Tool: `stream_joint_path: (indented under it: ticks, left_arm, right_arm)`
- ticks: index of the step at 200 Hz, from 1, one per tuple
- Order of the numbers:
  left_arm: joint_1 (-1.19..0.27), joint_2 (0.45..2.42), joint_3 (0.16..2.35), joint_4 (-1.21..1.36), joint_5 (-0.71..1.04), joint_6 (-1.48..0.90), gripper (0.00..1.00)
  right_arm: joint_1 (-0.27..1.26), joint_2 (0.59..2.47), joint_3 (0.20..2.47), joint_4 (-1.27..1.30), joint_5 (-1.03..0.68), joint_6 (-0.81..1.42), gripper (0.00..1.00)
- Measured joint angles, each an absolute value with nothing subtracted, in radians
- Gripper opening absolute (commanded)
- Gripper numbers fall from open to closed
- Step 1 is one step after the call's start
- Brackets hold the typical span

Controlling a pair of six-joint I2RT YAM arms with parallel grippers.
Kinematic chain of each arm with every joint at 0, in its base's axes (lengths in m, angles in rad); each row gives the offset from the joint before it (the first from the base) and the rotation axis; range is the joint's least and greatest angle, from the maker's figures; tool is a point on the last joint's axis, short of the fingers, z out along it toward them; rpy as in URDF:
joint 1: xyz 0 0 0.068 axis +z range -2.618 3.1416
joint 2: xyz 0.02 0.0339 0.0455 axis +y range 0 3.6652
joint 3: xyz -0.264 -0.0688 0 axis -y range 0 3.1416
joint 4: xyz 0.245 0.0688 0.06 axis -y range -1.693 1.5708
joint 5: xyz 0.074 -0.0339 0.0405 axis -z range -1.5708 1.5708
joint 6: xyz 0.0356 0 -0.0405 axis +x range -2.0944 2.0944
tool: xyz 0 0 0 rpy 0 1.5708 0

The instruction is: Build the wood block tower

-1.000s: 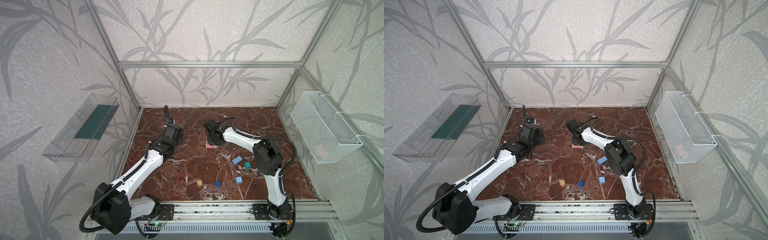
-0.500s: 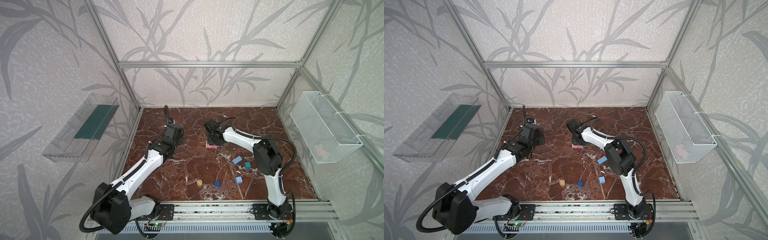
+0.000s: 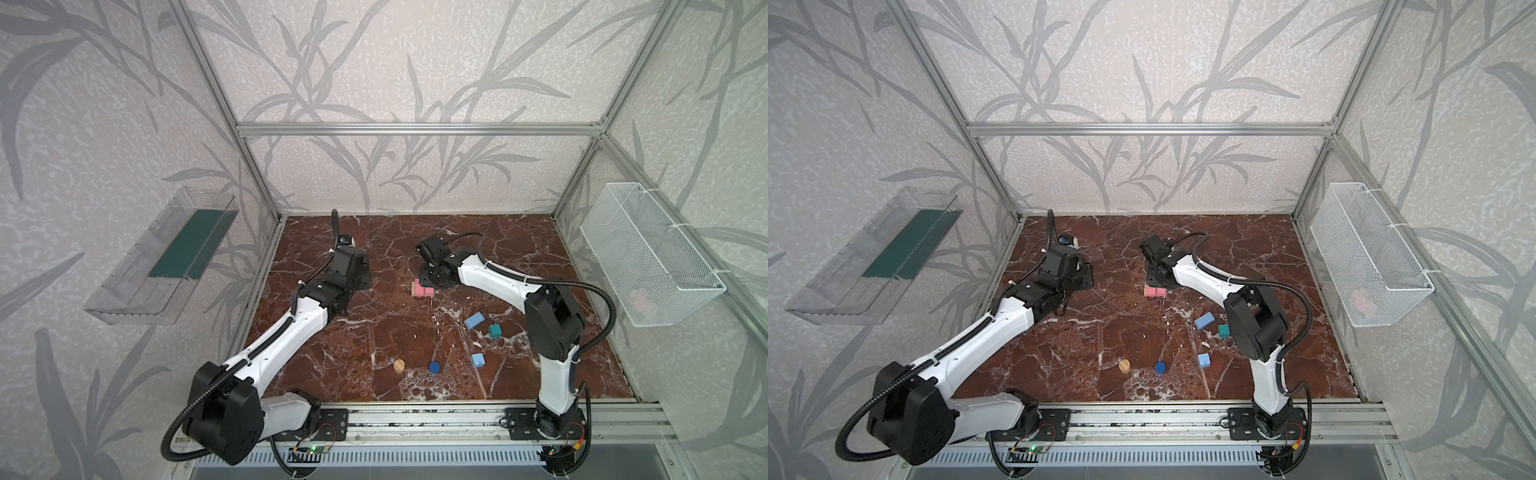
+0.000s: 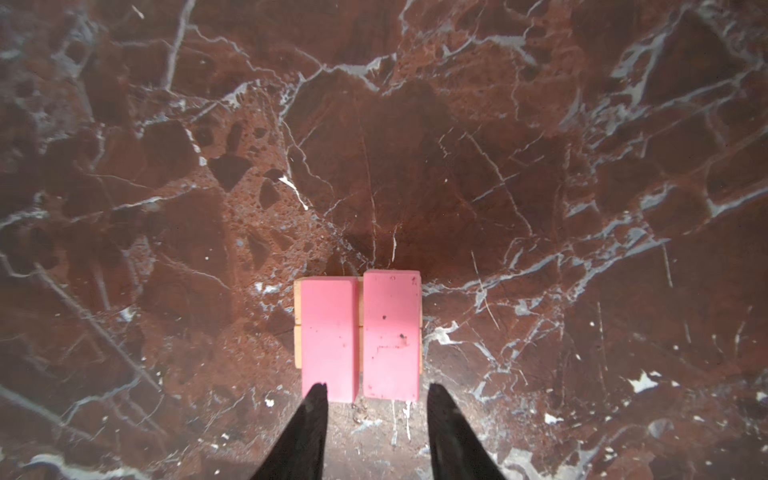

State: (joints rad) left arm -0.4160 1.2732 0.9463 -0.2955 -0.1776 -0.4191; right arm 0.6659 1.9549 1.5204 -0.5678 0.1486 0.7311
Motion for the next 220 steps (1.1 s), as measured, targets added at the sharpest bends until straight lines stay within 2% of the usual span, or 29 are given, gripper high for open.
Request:
stream_joint_path:
  ticks: [50, 92, 220]
  left_arm:
    - [-0.418, 1.398, 0.994, -0.227, 0.078, -0.431, 0.43]
    - [-0.437, 1.527, 1.058, -0.201, 0.211, -0.447, 0.38]
    - [-0.487, 1.847, 1.285, -0.272, 0.327, -0.446, 0.35]
  right_arm:
    - [0.601, 1.875, 1.369, -0.439, 0.064, 0.716, 0.42]
    - [0.556, 1.875, 1.285, -0.326, -0.043, 0.701, 0.40]
    - [0.513, 1.898, 1.249, -0.182, -0.196, 0.687, 0.37]
